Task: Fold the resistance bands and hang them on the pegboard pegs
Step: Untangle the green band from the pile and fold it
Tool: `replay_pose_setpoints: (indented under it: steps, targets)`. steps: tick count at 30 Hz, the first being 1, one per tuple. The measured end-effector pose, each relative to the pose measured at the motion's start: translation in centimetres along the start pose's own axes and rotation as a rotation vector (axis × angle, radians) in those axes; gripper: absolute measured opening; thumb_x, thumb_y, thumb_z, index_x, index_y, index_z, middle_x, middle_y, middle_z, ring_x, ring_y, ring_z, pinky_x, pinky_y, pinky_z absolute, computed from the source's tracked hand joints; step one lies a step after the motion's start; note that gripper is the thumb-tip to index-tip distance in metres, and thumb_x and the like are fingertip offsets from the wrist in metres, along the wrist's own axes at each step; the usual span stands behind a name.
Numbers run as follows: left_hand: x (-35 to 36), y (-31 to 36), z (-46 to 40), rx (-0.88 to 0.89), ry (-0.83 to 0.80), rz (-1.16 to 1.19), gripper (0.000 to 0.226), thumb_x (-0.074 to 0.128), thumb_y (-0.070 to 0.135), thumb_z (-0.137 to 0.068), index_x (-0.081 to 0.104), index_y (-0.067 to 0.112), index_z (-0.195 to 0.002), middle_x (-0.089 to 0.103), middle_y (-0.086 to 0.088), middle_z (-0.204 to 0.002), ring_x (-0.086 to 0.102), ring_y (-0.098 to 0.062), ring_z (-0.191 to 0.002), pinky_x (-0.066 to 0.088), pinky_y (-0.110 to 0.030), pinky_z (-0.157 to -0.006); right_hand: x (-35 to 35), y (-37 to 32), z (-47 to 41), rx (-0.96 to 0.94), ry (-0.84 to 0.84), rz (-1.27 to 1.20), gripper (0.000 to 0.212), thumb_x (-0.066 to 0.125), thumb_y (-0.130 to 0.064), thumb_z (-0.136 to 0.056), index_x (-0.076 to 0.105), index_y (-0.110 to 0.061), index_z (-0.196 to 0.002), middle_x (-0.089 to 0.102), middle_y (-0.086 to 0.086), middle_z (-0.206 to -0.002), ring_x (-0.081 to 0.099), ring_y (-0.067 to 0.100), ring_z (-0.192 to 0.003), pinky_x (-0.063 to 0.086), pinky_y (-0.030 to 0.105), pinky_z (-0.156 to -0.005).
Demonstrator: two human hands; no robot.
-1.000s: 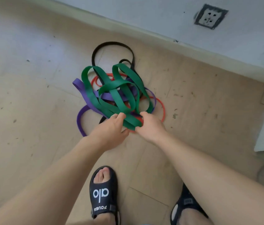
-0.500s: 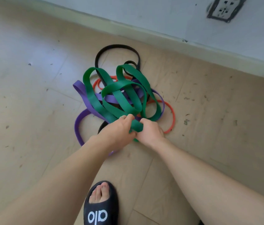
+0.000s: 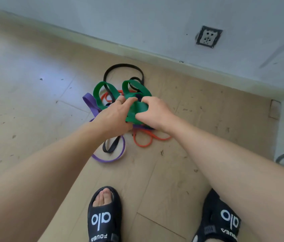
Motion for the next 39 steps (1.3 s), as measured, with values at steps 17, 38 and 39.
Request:
replay_pose_setpoints:
  steps: [17, 38, 39]
  targets:
    - [-11.2, 10.1, 9.3, 0.252, 0.243, 0.347, 0.070, 0.075, 0.042, -0.082, 0.043, 0.037, -0.143, 0.063, 0.007, -0.109, 0.058, -0.013, -0.102, 0.047, -0.032, -0.087, -12.2, -10.7, 11.5, -0.224, 0.147, -0.414, 0.054, 0.058, -0.041, -0.092, 0.058, 0.012, -0.086, 0.054, 0.027, -0.074, 0.051, 0.024, -0.068, 0.041, 0.040, -0.066]
    - [-11.3, 10.2, 9.1, 0.186, 0.176, 0.407, 0.012, 0.068, 0.030, -0.095, 0.066, 0.028, -0.107, 0.068, 0.010, -0.085, 0.063, 0.000, -0.071, 0.047, -0.013, -0.063, -14.3, -9.4, 11.3, -0.130, 0.115, -0.802, 0.026, 0.066, -0.009, -0.065, 0.058, -0.012, -0.089, 0.059, 0.018, -0.094, 0.062, 0.027, -0.084, 0.057, 0.043, -0.076]
    - [-11.2, 10.4, 9.0, 0.187, 0.166, 0.413, 0.010, 0.067, 0.029, -0.096, 0.066, 0.027, -0.106, 0.068, 0.009, -0.085, 0.063, 0.000, -0.070, 0.047, -0.012, -0.063, -14.5, -9.0, 11.2, -0.124, 0.120, -0.803, 0.029, 0.066, -0.008, -0.067, 0.060, -0.012, -0.096, 0.063, 0.020, -0.100, 0.064, 0.026, -0.087, 0.059, 0.043, -0.080]
Point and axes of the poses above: each hand's wrist, its own z-axis away from the middle knuckle, its own x-axis out of the palm, y = z × x, the point moved 10 cm from there along -z, towards the middle knuckle
